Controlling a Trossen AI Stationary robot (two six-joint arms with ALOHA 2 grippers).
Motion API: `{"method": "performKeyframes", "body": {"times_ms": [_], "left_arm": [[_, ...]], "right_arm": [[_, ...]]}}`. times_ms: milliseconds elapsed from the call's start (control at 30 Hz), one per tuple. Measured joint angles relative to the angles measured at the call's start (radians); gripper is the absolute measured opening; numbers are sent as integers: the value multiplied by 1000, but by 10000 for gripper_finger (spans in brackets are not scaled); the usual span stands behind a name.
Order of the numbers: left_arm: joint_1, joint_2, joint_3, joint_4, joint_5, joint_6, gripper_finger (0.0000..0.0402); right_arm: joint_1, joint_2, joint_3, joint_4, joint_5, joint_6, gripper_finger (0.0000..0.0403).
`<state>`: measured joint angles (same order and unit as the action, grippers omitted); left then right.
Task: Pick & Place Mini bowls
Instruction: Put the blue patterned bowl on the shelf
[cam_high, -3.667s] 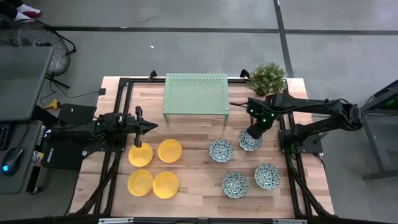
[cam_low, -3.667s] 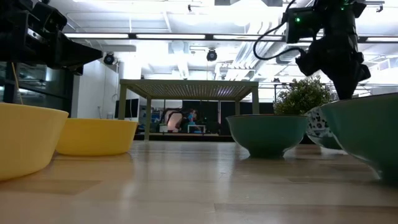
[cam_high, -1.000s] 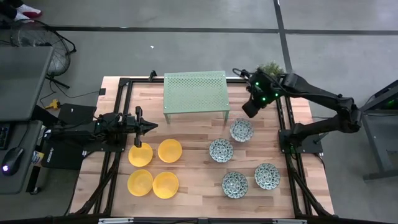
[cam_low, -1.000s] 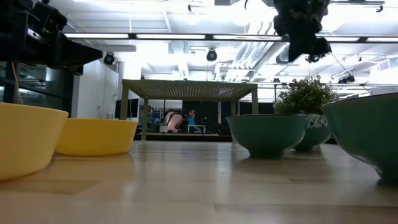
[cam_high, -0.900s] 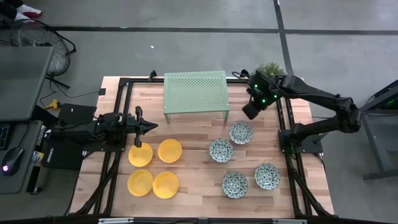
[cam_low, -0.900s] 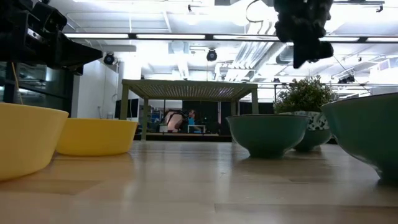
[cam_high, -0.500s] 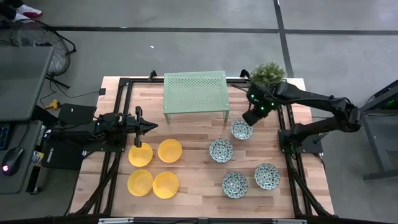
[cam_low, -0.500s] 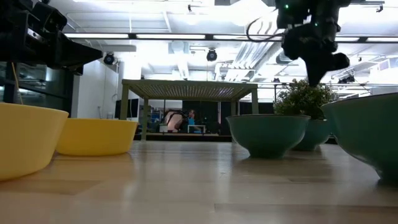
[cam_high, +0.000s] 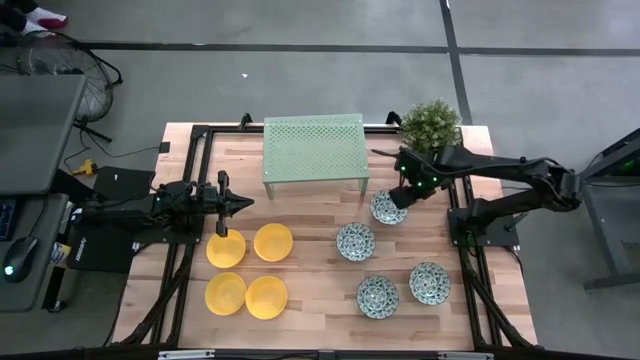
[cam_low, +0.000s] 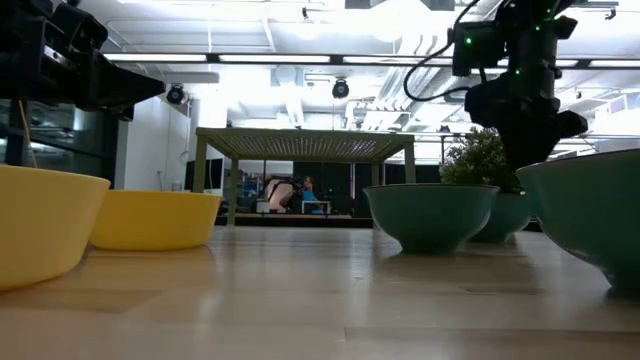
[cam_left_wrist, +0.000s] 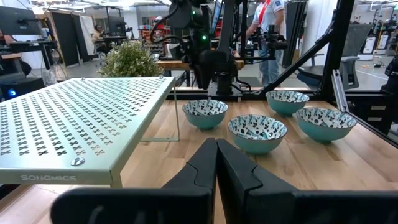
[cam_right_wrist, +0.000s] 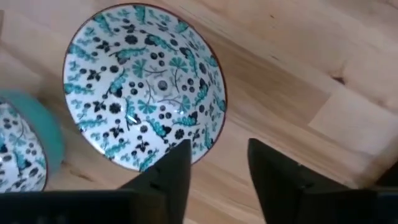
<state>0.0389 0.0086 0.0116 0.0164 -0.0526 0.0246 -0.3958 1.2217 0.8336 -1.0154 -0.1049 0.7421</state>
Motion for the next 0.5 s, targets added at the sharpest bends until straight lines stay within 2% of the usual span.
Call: {"method": "performKeyframes", "body": {"times_ms": [200, 500], "left_arm": [[0, 0, 0, 0, 0, 0, 7], [0, 0, 0, 0, 0, 0, 7]], "right_arm": [[0, 0, -73, 82, 1, 54, 193], [0, 2, -142, 155, -7, 95, 187]]}}
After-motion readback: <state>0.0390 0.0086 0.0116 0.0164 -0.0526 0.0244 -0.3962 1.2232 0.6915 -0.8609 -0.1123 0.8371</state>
